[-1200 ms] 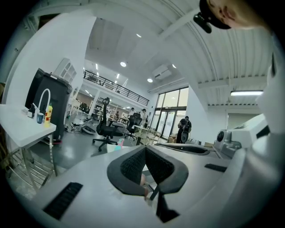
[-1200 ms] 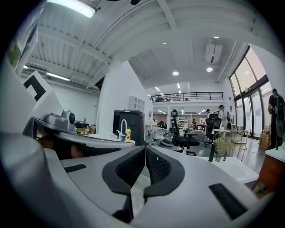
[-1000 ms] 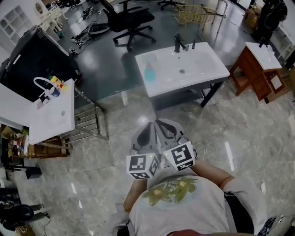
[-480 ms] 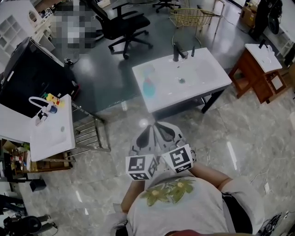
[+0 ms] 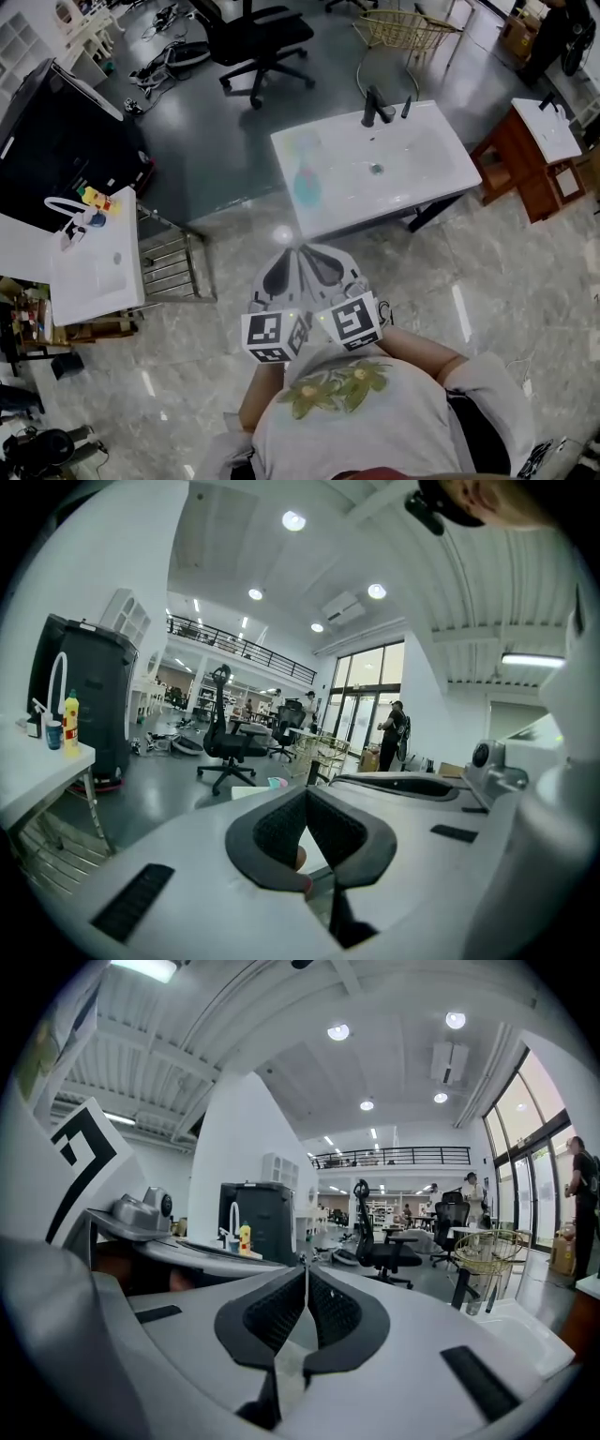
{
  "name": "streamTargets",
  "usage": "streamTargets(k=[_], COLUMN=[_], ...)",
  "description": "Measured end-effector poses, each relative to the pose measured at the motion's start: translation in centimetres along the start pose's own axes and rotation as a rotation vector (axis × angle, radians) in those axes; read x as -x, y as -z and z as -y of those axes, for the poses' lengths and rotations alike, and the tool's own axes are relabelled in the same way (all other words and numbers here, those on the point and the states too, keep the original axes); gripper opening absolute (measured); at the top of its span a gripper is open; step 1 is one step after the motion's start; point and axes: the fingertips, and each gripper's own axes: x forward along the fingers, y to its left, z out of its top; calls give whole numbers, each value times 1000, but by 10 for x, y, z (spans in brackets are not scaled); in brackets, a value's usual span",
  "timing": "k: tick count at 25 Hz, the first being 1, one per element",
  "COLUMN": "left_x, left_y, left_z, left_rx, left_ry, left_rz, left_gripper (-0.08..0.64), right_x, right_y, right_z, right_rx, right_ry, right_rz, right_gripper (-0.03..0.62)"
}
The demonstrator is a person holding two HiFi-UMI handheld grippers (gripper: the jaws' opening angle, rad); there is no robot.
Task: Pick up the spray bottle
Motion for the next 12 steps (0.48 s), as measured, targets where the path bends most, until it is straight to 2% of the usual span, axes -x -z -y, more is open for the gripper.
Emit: streamTargets(k=[12], left_x=[-49], left_y=[-6], left_z=[-15], left_rx=[-16], left_ry=[20], left_rz=[-34], left_gripper=[6], right_x=[-42], right_y=[5], right_z=[39], right_rx=[-10], right_ry=[8], right_rz=[-31], right_gripper=[26])
